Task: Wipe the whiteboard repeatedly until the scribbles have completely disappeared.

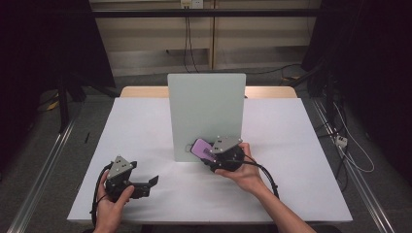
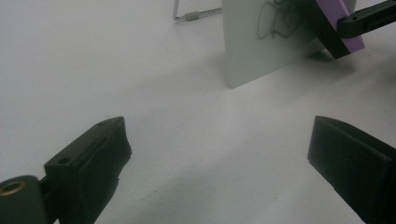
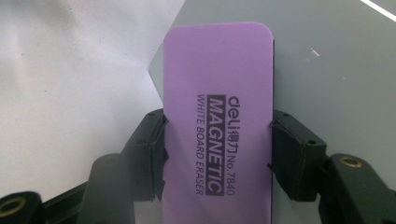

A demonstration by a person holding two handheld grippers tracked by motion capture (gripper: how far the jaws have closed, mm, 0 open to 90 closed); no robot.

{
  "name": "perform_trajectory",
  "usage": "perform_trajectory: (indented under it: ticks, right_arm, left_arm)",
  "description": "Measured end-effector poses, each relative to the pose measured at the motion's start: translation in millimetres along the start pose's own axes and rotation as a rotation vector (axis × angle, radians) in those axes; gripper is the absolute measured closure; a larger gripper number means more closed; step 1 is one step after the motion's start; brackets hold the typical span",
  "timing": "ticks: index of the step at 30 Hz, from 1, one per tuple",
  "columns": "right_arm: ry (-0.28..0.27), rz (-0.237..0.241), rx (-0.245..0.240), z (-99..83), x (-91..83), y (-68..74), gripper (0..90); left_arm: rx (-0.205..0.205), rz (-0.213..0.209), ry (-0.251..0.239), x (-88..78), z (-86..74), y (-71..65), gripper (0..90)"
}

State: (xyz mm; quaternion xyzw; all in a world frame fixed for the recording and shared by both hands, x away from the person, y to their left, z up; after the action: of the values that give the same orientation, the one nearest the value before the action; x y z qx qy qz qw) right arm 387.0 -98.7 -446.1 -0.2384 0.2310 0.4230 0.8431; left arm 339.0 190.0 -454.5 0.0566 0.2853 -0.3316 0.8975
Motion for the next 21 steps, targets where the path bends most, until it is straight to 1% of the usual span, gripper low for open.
perform_trajectory:
  ticks: [2, 8, 11, 15, 17, 19, 21]
  right_arm:
    - [0.002, 0.006, -0.001, 0.2, 1.8, 1.1, 41.7]
    - [0.005, 0.019, -0.008, 0.8, 2.8, 1.4, 41.7]
    - [0.005, 0.008, -0.01, 1.9, -0.2, -0.8, 41.7]
    - [-0.024, -0.021, 0.003, 6.4, -12.2, -11.8, 41.7]
    - [-0.037, -0.035, 0.011, 8.9, -20.3, -19.0, 41.7]
    - [-0.049, -0.047, 0.02, 10.7, -27.2, -25.5, 41.7]
    - [-0.053, -0.054, 0.018, 11.1, -30.1, -28.1, 41.7]
  left_arm:
    - [-0.006, -0.002, -0.006, 0.5, 0.0, -0.3, 5.2]
    - [-0.002, 0.0, -0.002, -0.3, 0.0, 0.7, 5.3]
    - [-0.005, 0.0, -0.001, -0.5, -0.6, 0.5, 5.2]
    - [-0.012, 0.003, -0.008, -1.5, -1.2, 0.6, 5.2]
    - [-0.005, 0.003, -0.001, -2.4, -1.5, 1.5, 5.2]
    - [-0.01, 0.006, -0.009, -2.7, -0.9, 1.3, 5.2]
    - [-0.005, 0.006, -0.005, -2.8, -0.4, 1.8, 5.2]
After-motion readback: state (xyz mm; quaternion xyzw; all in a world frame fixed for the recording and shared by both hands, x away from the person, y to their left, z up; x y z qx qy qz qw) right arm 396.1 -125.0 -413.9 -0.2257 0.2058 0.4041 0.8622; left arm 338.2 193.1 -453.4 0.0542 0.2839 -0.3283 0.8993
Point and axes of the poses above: each handheld gripper's, and its own axes: x roughly forward along the jaws, z roughly out of its top, y roughly to its left, the point moved 4 cm from there along x, roughly forward along the jaws
